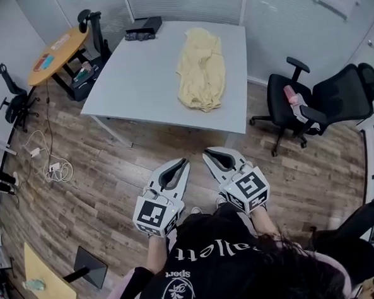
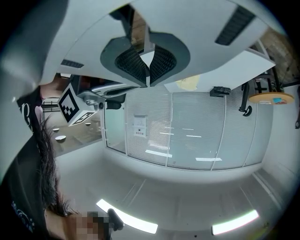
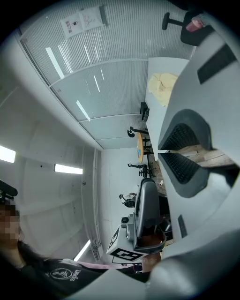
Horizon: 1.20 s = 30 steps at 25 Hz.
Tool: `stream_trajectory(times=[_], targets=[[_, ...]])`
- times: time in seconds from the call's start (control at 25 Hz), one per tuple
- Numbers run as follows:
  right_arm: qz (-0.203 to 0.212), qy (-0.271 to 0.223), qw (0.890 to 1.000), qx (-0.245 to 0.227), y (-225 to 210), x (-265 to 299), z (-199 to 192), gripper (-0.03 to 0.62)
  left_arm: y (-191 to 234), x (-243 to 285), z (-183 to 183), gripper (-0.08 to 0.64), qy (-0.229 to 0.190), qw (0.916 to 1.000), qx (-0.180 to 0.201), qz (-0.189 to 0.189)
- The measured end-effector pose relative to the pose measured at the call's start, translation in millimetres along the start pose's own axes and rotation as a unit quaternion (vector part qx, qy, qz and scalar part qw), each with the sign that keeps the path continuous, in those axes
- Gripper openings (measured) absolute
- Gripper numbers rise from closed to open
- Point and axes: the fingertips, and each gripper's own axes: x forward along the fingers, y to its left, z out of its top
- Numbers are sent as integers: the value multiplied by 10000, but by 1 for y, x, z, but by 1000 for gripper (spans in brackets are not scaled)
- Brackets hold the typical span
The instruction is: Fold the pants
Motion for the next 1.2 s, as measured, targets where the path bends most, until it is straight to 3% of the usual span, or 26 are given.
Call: stream_trajectory(times=[0.4, 0.72, 1.2], targets=[[-126, 179, 9996, 163, 29, -2, -26, 32, 2, -23, -27, 44, 171, 9995, -108, -232], [-158, 249, 9993, 211, 28, 3, -29, 34, 6, -23, -31, 44, 154, 9993, -164, -310], [38, 287, 9987, 411, -4, 74, -31, 34, 70, 0, -41, 44, 336, 9991, -246, -59]])
